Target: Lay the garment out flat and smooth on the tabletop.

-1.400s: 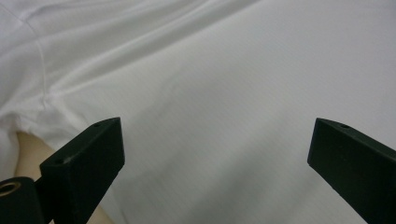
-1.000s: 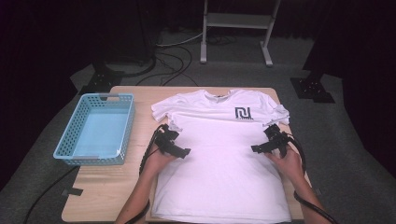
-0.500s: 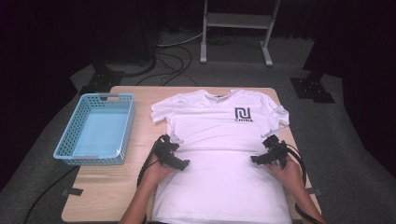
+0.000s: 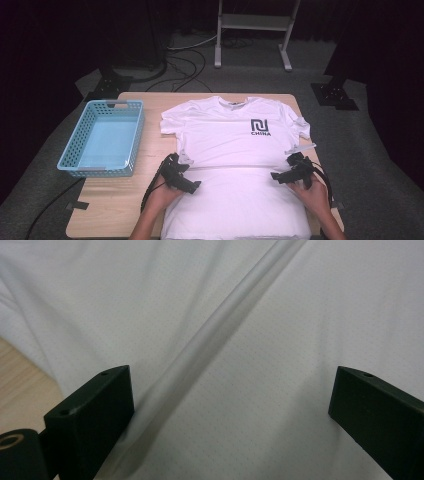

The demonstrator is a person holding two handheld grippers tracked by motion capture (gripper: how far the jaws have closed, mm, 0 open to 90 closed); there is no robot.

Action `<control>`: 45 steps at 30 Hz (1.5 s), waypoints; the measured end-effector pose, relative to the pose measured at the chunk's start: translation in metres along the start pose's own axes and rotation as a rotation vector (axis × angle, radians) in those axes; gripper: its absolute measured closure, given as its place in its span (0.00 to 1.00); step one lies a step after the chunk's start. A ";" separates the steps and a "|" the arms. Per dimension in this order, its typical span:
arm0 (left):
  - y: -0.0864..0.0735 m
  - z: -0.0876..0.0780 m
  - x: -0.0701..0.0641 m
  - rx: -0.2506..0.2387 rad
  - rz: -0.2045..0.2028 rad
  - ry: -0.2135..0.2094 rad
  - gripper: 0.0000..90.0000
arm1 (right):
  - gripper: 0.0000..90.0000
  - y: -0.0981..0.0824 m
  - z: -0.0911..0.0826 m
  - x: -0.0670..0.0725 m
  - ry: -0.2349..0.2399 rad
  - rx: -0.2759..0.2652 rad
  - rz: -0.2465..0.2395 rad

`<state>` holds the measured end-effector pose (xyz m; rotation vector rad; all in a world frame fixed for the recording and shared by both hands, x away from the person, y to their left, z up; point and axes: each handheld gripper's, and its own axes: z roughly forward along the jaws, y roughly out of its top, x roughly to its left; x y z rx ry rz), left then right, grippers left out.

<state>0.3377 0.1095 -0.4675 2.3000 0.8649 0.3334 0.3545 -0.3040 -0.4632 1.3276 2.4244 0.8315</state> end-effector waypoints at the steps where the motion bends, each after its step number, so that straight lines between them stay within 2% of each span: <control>1: -0.001 -0.003 0.000 -0.009 -0.003 0.002 0.03 | 0.06 -0.001 -0.003 0.000 0.010 -0.008 0.003; 6: -0.007 -0.015 -0.003 -0.037 -0.004 0.000 0.03 | 0.06 -0.011 -0.017 -0.002 0.034 -0.048 0.005; 11: -0.012 -0.027 -0.006 -0.054 0.002 -0.001 0.03 | 0.06 -0.026 -0.030 -0.004 0.039 -0.081 0.005; 16: -0.017 -0.036 -0.010 -0.050 0.019 0.008 0.03 | 0.06 -0.039 -0.042 -0.006 0.036 -0.096 0.006; 28: -0.038 -0.052 -0.016 -0.069 0.011 0.012 0.03 | 0.06 -0.069 -0.067 -0.008 0.029 -0.122 -0.018; 33: -0.050 -0.060 -0.018 -0.087 -0.010 0.013 0.03 | 0.06 -0.086 -0.075 -0.008 0.034 -0.139 -0.011; 36: -0.060 -0.065 -0.018 -0.104 -0.029 0.008 0.03 | 0.06 -0.096 -0.078 -0.006 0.013 -0.132 -0.025; 42: -0.077 -0.073 -0.023 -0.124 -0.048 0.018 0.03 | 0.06 -0.118 -0.089 -0.001 0.011 -0.202 0.008; 45: -0.081 -0.075 -0.027 -0.135 -0.051 0.019 0.03 | 0.05 -0.125 -0.092 0.003 0.012 -0.231 0.023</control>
